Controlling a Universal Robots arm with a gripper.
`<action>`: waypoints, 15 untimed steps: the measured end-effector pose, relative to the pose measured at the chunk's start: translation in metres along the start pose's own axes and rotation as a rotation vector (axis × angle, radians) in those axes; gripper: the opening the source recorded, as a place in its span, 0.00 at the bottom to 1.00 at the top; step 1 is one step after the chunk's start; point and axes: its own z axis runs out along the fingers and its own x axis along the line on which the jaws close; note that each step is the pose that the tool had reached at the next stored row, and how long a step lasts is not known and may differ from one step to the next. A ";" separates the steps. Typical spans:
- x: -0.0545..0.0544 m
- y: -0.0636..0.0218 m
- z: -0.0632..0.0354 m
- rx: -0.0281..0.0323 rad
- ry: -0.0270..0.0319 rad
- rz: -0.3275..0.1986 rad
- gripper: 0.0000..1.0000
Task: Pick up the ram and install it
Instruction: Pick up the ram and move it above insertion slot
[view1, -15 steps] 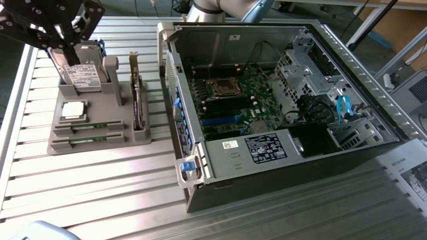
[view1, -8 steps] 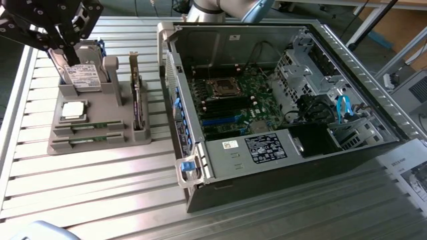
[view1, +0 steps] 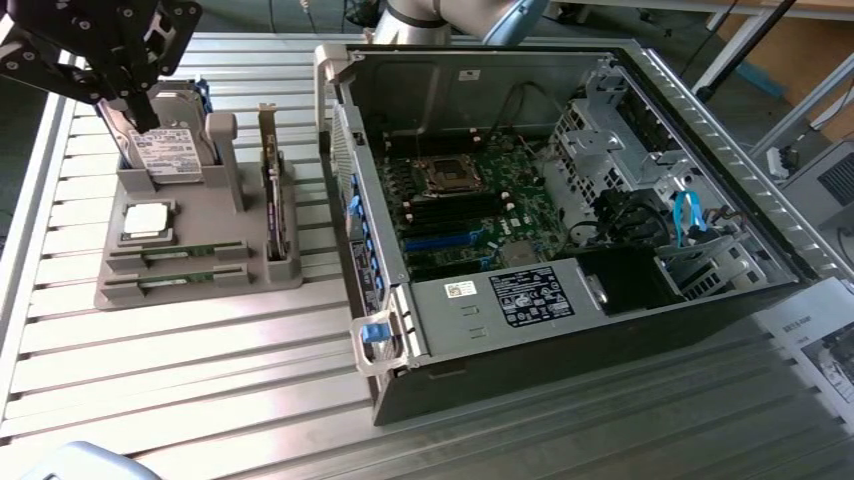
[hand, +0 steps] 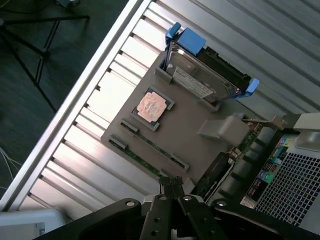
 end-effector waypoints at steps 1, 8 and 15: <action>0.000 0.0000 0.0000 -0.0004 0.0006 -0.014 0.10; 0.000 0.0000 0.0000 -0.0028 0.0052 -0.116 0.10; 0.000 0.0000 0.0000 -0.0053 0.0096 -0.214 0.10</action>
